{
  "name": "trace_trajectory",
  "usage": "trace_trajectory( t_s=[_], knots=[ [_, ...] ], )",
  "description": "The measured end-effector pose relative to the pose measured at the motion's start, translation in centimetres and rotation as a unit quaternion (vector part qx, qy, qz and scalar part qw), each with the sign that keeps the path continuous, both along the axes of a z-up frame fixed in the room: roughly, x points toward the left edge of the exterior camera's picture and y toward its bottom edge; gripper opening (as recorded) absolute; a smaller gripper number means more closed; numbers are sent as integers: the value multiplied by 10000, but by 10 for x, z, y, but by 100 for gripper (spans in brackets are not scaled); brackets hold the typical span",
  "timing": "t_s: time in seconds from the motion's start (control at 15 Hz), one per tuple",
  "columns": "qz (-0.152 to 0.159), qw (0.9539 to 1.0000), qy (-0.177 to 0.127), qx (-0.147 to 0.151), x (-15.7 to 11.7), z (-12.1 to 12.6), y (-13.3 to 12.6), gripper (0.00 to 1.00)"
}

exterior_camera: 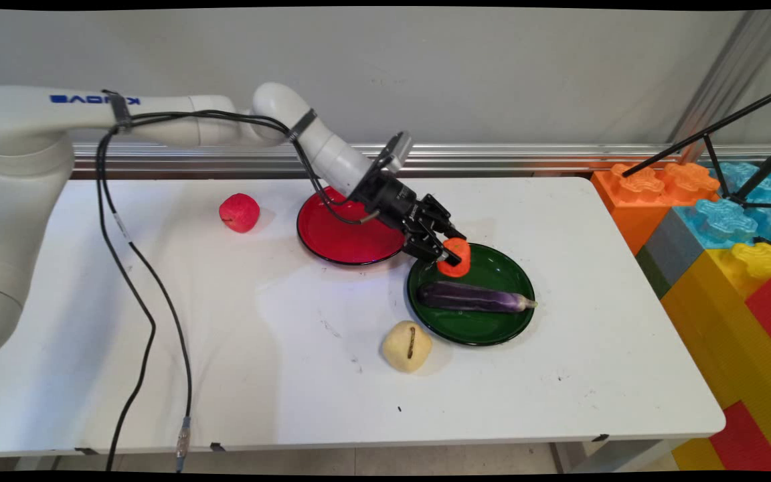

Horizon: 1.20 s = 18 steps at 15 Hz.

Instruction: Place the picked object on the table

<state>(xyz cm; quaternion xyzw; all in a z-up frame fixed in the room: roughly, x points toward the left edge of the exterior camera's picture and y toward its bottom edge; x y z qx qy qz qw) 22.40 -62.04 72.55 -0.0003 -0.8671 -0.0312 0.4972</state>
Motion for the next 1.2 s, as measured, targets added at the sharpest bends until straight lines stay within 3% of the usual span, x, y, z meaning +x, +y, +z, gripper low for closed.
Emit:
trace_trajectory(
  t_s=[0.6,1.2],
  knots=[
    [120,9995,279,56,66,36,39,0],
    [81,9997,141,199,135,16,83,0]
  ],
)
